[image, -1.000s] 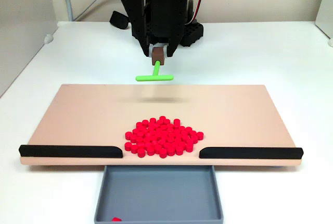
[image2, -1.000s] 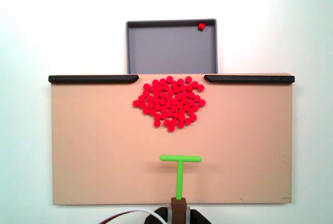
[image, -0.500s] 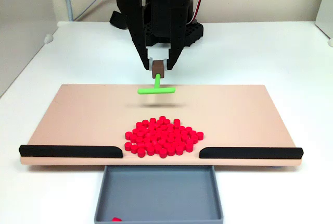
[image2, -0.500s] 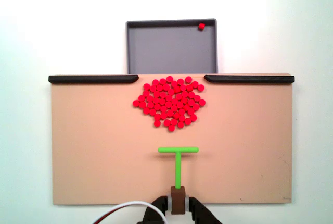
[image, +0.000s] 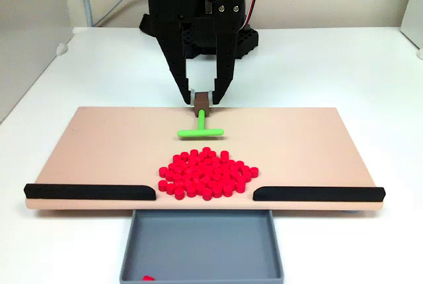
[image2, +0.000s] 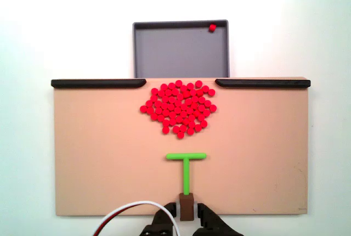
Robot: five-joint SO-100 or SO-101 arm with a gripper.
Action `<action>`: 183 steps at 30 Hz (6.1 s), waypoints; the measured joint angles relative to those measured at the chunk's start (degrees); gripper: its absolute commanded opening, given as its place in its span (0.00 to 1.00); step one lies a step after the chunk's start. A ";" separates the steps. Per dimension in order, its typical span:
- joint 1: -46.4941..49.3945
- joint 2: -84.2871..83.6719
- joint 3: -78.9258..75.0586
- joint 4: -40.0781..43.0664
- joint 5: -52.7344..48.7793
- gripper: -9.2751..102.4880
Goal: Push granules from bottom to the grey container
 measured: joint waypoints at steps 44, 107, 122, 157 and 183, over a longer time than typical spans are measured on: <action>-0.44 -12.83 -8.26 -7.38 -0.70 0.08; 0.09 -25.31 -23.03 -6.86 1.58 0.08; -0.26 -23.20 -24.08 -2.37 3.96 0.08; -1.76 -1.93 -17.40 11.95 2.81 0.08; -0.62 -1.41 -17.40 11.95 2.46 0.08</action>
